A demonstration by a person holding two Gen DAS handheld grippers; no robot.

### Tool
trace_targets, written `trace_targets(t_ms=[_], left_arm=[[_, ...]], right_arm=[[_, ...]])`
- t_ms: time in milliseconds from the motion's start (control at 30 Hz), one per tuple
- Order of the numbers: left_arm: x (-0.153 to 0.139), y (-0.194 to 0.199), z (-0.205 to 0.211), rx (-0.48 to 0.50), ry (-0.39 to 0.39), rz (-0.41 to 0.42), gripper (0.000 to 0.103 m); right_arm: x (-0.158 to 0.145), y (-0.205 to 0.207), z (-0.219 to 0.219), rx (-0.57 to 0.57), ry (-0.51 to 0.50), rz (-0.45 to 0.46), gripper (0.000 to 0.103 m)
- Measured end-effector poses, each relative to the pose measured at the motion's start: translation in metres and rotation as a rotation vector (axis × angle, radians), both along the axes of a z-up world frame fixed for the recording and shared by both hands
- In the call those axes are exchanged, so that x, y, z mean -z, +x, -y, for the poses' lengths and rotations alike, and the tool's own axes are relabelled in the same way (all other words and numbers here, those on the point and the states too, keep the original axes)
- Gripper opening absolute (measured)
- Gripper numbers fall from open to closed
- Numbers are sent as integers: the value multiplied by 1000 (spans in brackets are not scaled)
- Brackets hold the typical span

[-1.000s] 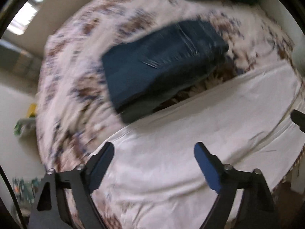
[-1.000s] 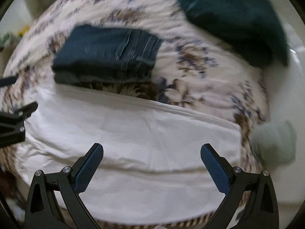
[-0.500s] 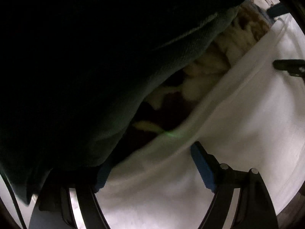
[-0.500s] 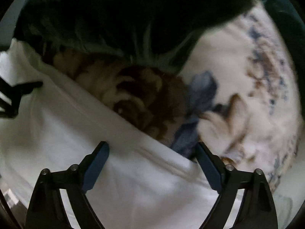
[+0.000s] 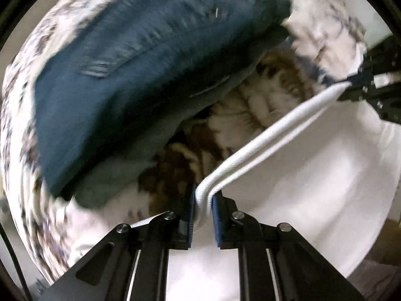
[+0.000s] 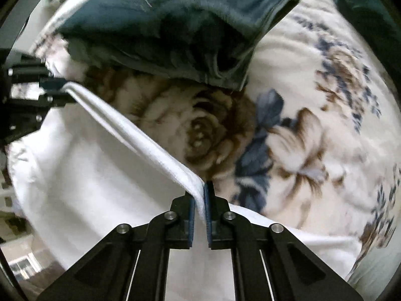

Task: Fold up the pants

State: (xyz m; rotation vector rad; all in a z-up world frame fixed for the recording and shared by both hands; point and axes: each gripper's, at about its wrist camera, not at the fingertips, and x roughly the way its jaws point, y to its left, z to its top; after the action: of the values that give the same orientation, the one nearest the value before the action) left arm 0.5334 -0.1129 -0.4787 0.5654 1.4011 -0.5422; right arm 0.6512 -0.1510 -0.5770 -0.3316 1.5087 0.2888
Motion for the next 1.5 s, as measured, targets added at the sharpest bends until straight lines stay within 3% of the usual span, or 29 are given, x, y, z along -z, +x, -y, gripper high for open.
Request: trace_targets(t_ms=[133,200,267,333,433,567,667,833,900,933,967,1000,1067,1133,1167,1267,1333,1400,1500], left_arm=[[-60,-53,-13,-118,-55,42,10],[-64,-104,-2,-191,-85,44,10],[-43,-140,-1,-274,-111,6,10],[-38,-188,-14,-342,-115,-26,10],[-9,-228,-24,-437,-104,-101,10],[41,-271,-37,-537,-110,-224,10],[69,-279,-42,-583,-106,-267,10],[76,-275,-35,-592,-72,-242,15],[72,-275,-32,-595,-43,-232,17],[69,-274,-31,-598,-34,-227,24],[64,-273,-30,-616,-26,-213,29],[60,-274,-31,-630,-29,-204,39],[49,-275,-32,-649,-34,-195,53],[38,-280,-34,-665,-38,-178,88],[30,-282,-36,-673,-38,-168,92],[8,-285,-35,-679,-32,-127,92],[-4,-276,-25,-671,-3,-81,92],[-10,-262,-10,-654,29,-24,92],[8,-233,10,-637,66,34,92]], right_arm=[[-41,-50,4,6,28,64,7],[-56,-81,-21,16,34,75,7],[-74,-125,-37,24,31,71,7],[-71,-165,-47,-1,10,59,7],[-51,-231,-57,-28,-19,3,7],[-8,-275,-56,-61,-57,-70,7],[19,-296,-57,-85,-84,-110,7],[39,-305,-49,-20,-113,-157,9],[41,-304,-43,47,-112,-180,20],[41,-305,-41,69,-120,-190,25],[40,-305,-37,93,-133,-198,42],[39,-306,-33,116,-133,-209,70],[32,-309,-25,153,-118,-224,93],[21,-310,-16,182,-90,-231,93],[13,-314,-10,208,-71,-239,93],[-16,-320,15,335,14,-237,93],[-42,-317,47,473,47,-187,93],[-60,-309,83,618,25,-126,94],[-69,-282,146,806,-33,-11,94]])
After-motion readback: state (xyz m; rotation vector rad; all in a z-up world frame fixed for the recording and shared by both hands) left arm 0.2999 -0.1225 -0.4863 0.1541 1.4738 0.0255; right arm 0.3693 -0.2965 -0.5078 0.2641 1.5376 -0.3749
